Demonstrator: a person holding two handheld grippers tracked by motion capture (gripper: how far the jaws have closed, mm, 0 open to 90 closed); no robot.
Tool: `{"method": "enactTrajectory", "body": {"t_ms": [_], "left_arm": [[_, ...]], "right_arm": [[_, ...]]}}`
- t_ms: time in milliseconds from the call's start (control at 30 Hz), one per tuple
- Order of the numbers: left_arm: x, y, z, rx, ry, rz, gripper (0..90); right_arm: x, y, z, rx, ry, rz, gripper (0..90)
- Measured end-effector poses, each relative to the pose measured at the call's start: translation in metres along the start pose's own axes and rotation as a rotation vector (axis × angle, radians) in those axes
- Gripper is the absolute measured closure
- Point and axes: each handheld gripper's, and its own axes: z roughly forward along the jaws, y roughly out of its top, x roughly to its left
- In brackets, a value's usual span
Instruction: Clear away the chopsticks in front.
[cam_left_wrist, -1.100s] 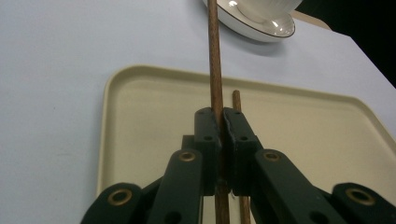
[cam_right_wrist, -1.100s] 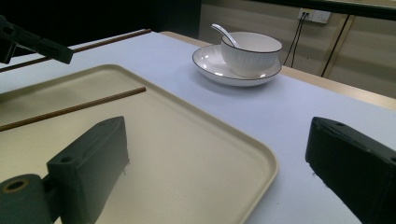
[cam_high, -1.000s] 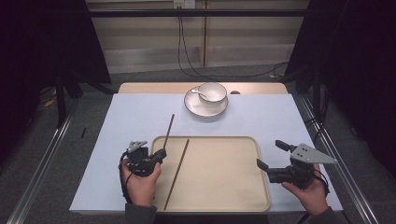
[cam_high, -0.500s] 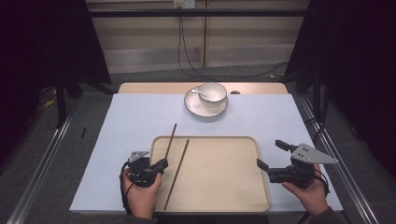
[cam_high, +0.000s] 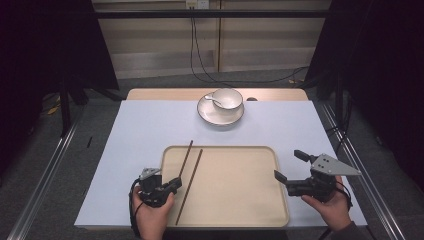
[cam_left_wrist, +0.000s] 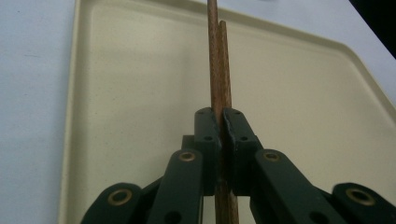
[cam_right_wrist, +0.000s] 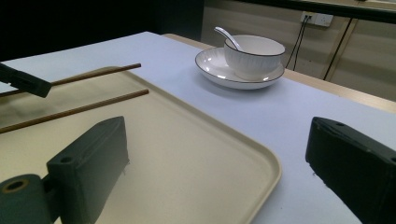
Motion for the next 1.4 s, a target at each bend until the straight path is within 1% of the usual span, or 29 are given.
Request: {"method": "enactTrajectory", "body": {"t_ms": [167, 267, 400, 433, 467, 533, 667, 700, 767, 833, 933, 1033, 1100, 1133, 1167, 1200, 1267, 1300, 1333, 1400], "left_arm": [[0.002, -0.002, 0.003, 0.011, 0.007, -0.010, 85.1], [0.001, -0.002, 0.004, 0.026, 0.000, -0.004, 85.0], [0.001, -0.002, 0.007, 0.039, 0.013, -0.005, 85.0], [0.001, -0.002, 0.007, 0.044, 0.011, -0.004, 85.0], [0.001, -0.003, 0.007, 0.045, 0.006, -0.013, 85.0], [0.001, -0.003, 0.007, 0.052, 0.000, -0.004, 84.9], [0.001, -0.005, 0.009, 0.067, 0.008, -0.010, 84.9], [0.002, -0.005, 0.009, 0.078, 0.002, -0.003, 84.9], [0.002, -0.006, 0.012, 0.072, 0.009, -0.014, 84.6], [0.004, -0.006, 0.012, 0.077, 0.022, -0.002, 83.6], [0.004, -0.006, 0.014, 0.077, 0.014, -0.018, 81.3], [0.004, -0.004, 0.014, 0.086, 0.017, 0.001, 80.8], [0.003, -0.003, 0.014, 0.085, 0.012, -0.006, 79.7], [0.003, -0.002, 0.013, 0.081, 0.006, -0.002, 79.0], [0.002, -0.001, 0.013, 0.076, 0.001, -0.004, 77.6], [0.002, 0.001, 0.012, 0.074, 0.008, 0.009, 76.7], [0.002, 0.003, 0.011, 0.072, -0.003, 0.006, 75.0], [0.003, 0.005, 0.011, 0.070, -0.011, 0.011, 73.7], [0.003, 0.006, 0.010, 0.068, -0.010, 0.022, 71.9], [0.003, 0.010, 0.011, 0.057, -0.019, 0.028, 68.1]], "right_arm": [[0.000, 0.000, 0.000, 0.000, 0.000, 0.000, 5.5], [0.000, 0.000, 0.000, 0.001, 0.000, 0.001, 5.4], [0.000, 0.000, 0.000, 0.001, 0.000, 0.000, 5.5], [0.000, 0.000, 0.000, 0.002, 0.000, 0.002, 5.5], [0.000, 0.000, 0.000, 0.002, -0.001, 0.003, 5.4], [0.000, 0.000, 0.000, 0.001, -0.001, 0.002, 5.4], [0.000, 0.000, 0.000, 0.005, 0.001, 0.006, 5.5], [0.000, 0.000, 0.000, 0.005, 0.001, 0.006, 5.4], [-0.001, 0.000, 0.000, 0.007, 0.000, 0.005, 5.4], [-0.001, 0.000, 0.000, 0.010, -0.005, 0.005, 5.4], [-0.001, 0.000, 0.001, 0.010, -0.003, 0.006, 5.4], [-0.001, 0.000, 0.002, 0.011, -0.004, 0.005, 5.4], [0.000, -0.001, 0.002, 0.016, -0.010, 0.004, 5.4], [0.000, -0.001, 0.003, 0.014, -0.006, 0.005, 5.4], [-0.001, -0.001, 0.002, 0.016, -0.002, 0.005, 5.4], [0.000, -0.001, 0.003, 0.016, -0.002, 0.006, 5.4], [-0.001, -0.001, 0.003, 0.015, -0.005, 0.011, 5.4], [-0.001, -0.001, 0.003, 0.014, -0.004, 0.007, 5.5], [-0.001, -0.001, 0.003, 0.016, -0.009, 0.009, 5.4], [-0.001, -0.001, 0.003, 0.020, -0.010, 0.012, 5.4]]}}
